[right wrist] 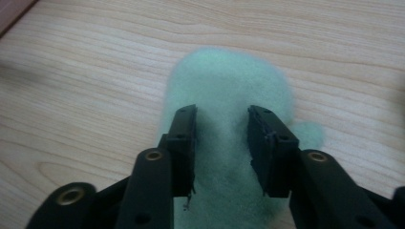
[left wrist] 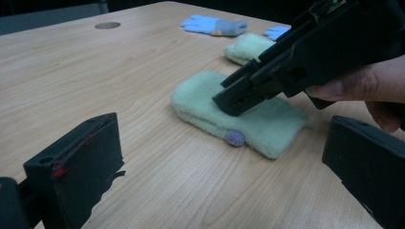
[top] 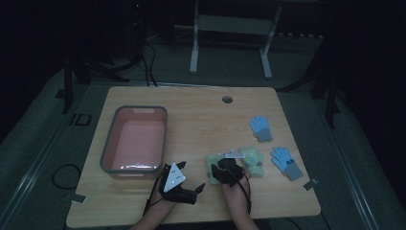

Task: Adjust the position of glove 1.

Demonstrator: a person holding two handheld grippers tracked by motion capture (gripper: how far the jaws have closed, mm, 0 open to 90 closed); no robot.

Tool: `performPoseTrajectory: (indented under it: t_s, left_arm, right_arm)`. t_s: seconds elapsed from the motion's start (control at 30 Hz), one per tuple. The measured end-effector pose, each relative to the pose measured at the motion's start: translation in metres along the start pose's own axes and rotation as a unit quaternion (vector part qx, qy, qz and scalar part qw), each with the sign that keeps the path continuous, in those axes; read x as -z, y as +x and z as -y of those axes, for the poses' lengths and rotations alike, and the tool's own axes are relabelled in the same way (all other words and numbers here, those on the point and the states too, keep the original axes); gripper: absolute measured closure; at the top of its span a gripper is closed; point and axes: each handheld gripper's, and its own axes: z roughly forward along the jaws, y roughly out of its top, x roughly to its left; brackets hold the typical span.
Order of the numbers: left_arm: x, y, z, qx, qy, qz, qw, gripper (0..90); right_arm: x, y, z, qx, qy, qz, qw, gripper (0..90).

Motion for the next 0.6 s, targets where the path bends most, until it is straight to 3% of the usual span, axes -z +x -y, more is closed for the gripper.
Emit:
performPoseTrajectory:
  t_s: [0.1, 0.13, 0.27, 0.43, 0.47, 0.5, 0.53, 0.6]
  left_arm:
    - [0.0, 0.0, 0.0, 0.001, 0.0, 0.0, 1.0, 0.2]
    - [0.0, 0.0, 0.0, 0.001, 0.001, 0.001, 1.0, 0.2]
    - [0.0, 0.0, 0.0, 0.001, 0.002, 0.001, 1.0, 0.2]
    - [-0.001, 0.0, 0.0, 0.002, 0.003, 0.0, 1.0, 0.2]
    - [-0.001, 0.0, 0.0, 0.002, 0.003, 0.0, 1.0, 0.2]
    - [-0.001, 0.0, 0.0, 0.004, 0.002, 0.0, 1.0, 0.2]
    - [-0.001, 0.0, 0.0, 0.004, 0.002, 0.0, 1.0, 0.2]
    - [-0.001, 0.001, 0.0, 0.004, 0.003, 0.0, 1.0, 0.2]
  right_arm:
    - [0.001, 0.0, -0.002, 0.005, -0.001, -0.003, 1.0, 58.4]
    - [0.008, -0.002, -0.006, 0.007, -0.008, -0.014, 0.9998, 56.5]
    - [0.023, -0.012, -0.016, 0.026, -0.031, -0.012, 0.9991, 56.0]
    - [0.036, -0.046, -0.022, 0.031, -0.044, 0.003, 0.9985, 59.0]
    - [0.036, -0.046, -0.022, 0.031, -0.044, 0.003, 0.9985, 59.0]
    - [0.038, -0.054, -0.022, 0.032, -0.045, 0.008, 0.9985, 59.6]
    - [0.043, -0.073, -0.021, 0.029, -0.044, 0.015, 0.9985, 60.1]
    - [0.046, -0.081, -0.02, 0.03, -0.044, 0.018, 0.9984, 60.4]
